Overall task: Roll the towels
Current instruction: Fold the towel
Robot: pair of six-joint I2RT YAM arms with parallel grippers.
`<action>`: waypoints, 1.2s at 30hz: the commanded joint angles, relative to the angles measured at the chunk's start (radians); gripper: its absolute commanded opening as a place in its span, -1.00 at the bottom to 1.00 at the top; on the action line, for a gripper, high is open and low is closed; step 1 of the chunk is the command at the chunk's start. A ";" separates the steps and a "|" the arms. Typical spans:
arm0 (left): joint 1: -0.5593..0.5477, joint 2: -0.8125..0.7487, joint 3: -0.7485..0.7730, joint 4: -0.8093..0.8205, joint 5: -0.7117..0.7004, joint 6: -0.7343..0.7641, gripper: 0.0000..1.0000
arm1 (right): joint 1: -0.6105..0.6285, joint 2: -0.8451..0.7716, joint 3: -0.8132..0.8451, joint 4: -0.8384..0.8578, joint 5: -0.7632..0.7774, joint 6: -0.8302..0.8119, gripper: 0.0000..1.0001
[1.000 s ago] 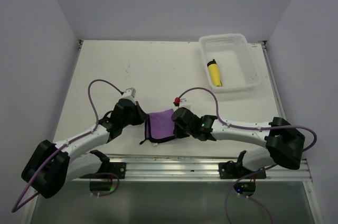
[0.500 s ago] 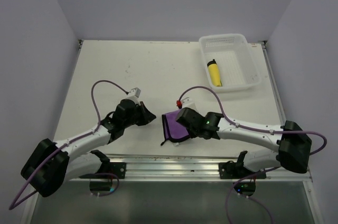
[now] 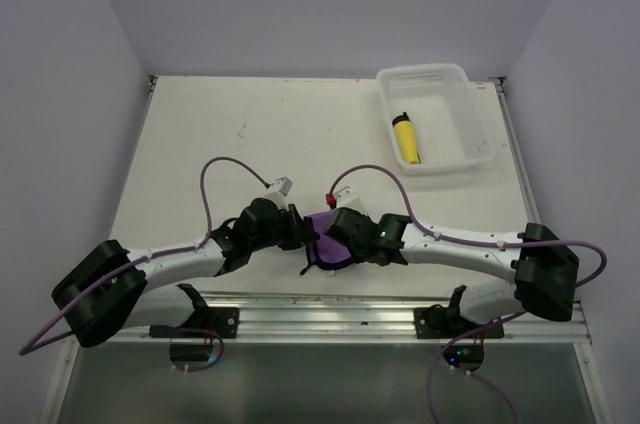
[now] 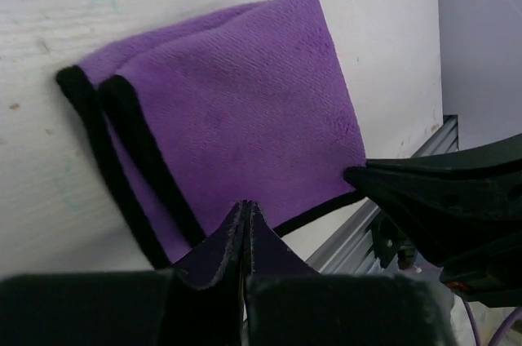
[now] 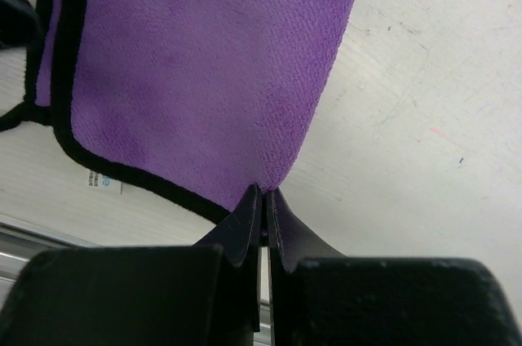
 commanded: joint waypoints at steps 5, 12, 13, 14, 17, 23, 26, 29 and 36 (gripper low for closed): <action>-0.127 0.100 -0.003 0.190 -0.017 -0.138 -1.00 | 0.006 0.008 0.015 0.100 -0.034 0.122 -1.00; -0.180 0.158 0.009 0.227 -0.060 -0.163 -1.00 | 0.006 0.010 -0.064 0.209 -0.074 0.238 -1.00; -0.185 0.160 0.011 0.216 -0.070 -0.163 -1.00 | 0.006 0.006 -0.078 0.218 -0.077 0.248 -1.00; -0.188 0.164 0.013 0.212 -0.080 -0.163 -1.00 | 0.006 0.003 -0.086 0.241 -0.079 0.263 -1.00; -0.199 0.169 0.000 0.188 -0.121 -0.175 -1.00 | 0.006 -0.012 -0.107 0.267 -0.083 0.281 -1.00; -0.245 0.209 -0.001 0.179 -0.187 -0.197 -1.00 | 0.006 -0.023 -0.112 0.278 -0.072 0.307 -1.00; -0.266 0.244 -0.003 0.182 -0.202 -0.208 -1.00 | 0.006 -0.032 -0.118 0.294 -0.079 0.323 -1.00; -0.275 0.262 -0.004 0.184 -0.207 -0.214 -1.00 | 0.006 -0.043 -0.132 0.315 -0.086 0.343 -1.00; -0.278 0.221 -0.015 0.147 -0.244 -0.208 -1.00 | 0.006 -0.047 -0.198 0.405 -0.128 0.399 -1.00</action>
